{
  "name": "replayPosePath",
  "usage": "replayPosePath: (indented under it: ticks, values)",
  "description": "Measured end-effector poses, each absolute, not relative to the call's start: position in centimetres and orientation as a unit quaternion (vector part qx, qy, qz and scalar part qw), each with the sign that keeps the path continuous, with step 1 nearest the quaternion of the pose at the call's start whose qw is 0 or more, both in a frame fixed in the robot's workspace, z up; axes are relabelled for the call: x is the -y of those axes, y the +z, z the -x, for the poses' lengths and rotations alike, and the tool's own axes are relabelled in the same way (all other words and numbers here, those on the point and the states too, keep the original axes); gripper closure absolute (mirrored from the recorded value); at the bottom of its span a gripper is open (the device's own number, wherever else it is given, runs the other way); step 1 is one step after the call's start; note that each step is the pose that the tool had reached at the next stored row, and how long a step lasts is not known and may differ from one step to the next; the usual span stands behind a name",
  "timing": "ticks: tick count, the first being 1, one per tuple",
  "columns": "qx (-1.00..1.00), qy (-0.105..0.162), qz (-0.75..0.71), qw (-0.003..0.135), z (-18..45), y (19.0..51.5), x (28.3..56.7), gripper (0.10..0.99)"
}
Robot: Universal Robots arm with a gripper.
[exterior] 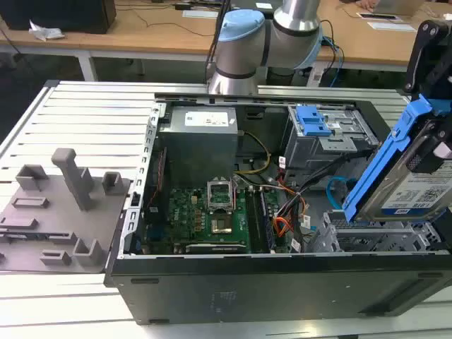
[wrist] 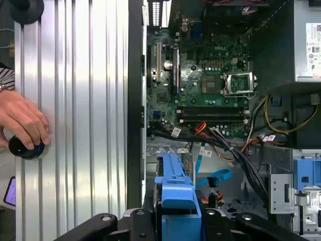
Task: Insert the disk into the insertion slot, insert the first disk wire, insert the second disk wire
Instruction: 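Insert the disk into the insertion slot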
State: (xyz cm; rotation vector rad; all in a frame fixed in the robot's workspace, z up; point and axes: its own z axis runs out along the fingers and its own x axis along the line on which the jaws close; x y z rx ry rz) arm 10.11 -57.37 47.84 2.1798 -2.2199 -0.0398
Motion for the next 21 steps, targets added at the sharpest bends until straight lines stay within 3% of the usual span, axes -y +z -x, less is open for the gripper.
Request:
replayPosePath:
  ticks: [21]
  values:
    - [0.713, -0.013, -0.701, 0.015, -10.1, 44.8, 57.4, 0.722]
